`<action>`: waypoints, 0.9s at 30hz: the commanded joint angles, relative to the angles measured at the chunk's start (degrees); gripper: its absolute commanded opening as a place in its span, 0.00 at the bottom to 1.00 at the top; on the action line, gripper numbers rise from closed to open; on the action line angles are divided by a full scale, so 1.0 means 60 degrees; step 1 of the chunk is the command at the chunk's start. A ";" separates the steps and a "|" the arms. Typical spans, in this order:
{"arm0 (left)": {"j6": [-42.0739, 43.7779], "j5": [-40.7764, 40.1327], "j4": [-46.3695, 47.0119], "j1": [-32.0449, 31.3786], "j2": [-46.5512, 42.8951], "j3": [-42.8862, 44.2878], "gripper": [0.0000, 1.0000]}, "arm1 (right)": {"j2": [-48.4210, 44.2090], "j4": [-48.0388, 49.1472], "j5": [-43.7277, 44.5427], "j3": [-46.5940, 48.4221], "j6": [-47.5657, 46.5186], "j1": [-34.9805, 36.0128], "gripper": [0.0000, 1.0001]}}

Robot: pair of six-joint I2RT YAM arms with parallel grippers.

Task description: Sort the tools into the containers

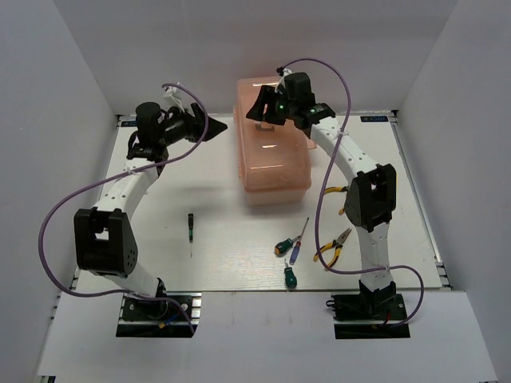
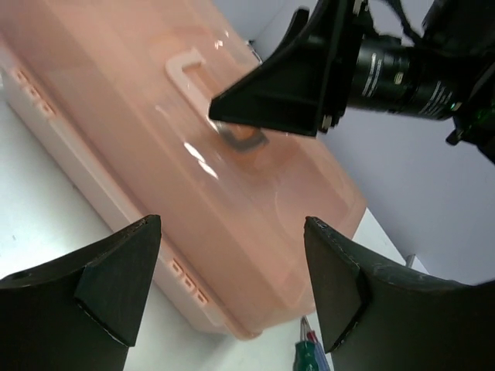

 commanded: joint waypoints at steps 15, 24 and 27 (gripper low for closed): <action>-0.1633 -0.0041 0.0229 -0.0121 0.3833 0.4755 0.84 | 0.0114 0.1123 -0.2345 0.0354 0.1342 -0.0086 0.64; -0.2337 0.0648 0.0611 -0.0501 0.4903 0.5886 0.84 | 0.0128 0.1255 -0.2522 0.0310 0.1518 -0.0262 0.63; -0.2425 0.0851 0.0508 -0.0735 0.5166 0.6179 0.84 | 0.0128 0.1255 -0.2537 0.0295 0.1489 -0.0263 0.63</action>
